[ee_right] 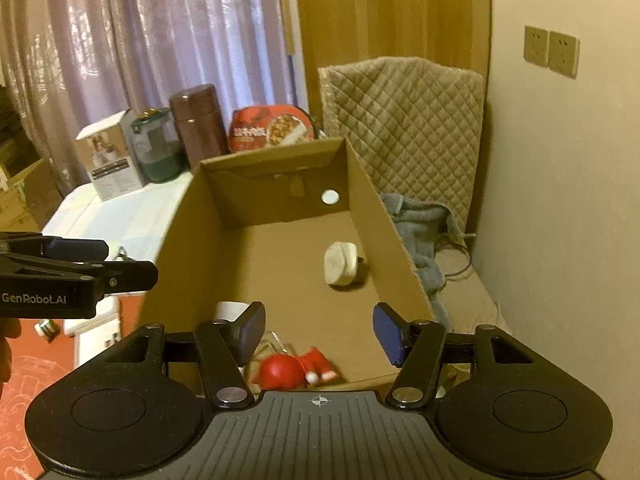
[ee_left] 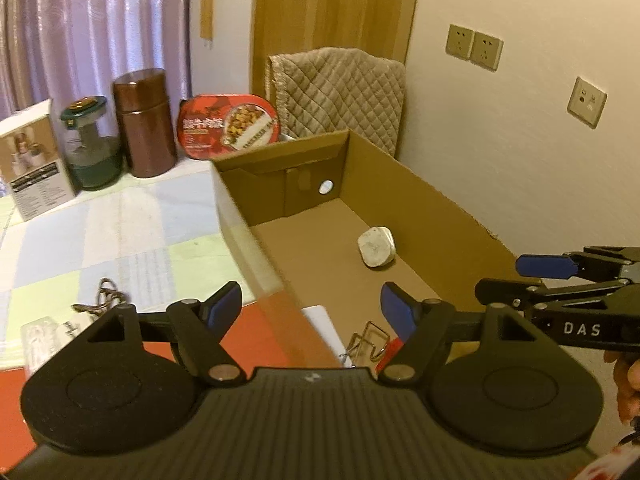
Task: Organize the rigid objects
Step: 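Open the left gripper to drop the wire rack while the right gripper releases Doraemon, then withdraw both grippers from the box back over the orange mat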
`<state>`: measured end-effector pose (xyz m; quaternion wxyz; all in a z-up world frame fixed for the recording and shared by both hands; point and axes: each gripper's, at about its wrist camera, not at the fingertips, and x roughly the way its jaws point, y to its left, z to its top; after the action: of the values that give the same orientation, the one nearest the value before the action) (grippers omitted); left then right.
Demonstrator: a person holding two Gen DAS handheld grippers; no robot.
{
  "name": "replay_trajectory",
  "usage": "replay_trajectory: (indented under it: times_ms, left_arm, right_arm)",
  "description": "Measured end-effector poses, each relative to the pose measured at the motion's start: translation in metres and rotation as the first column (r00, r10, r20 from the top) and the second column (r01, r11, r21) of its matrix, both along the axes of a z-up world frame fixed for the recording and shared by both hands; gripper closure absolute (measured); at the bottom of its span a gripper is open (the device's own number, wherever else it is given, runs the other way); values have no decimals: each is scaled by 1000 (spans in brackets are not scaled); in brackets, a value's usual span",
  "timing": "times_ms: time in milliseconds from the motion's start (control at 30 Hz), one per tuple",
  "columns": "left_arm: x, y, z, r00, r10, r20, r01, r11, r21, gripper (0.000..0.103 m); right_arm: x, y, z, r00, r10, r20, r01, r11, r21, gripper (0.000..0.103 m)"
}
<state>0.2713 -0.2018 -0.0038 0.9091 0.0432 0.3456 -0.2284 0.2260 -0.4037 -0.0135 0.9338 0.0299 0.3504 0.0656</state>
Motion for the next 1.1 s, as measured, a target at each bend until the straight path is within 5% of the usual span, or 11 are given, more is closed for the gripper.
replay_trajectory:
  times_ms: [600,1100]
  left_arm:
    - [-92,94,58,989,111,101,-108,994,-27,30]
    - [-141,187,62,952,269,148,-270,963,-13,29]
  right_arm:
    - [-71,71,46,996,82,47,-83,996,23,41]
    - [-109,125,46,986,157,52,-160,986,55,39]
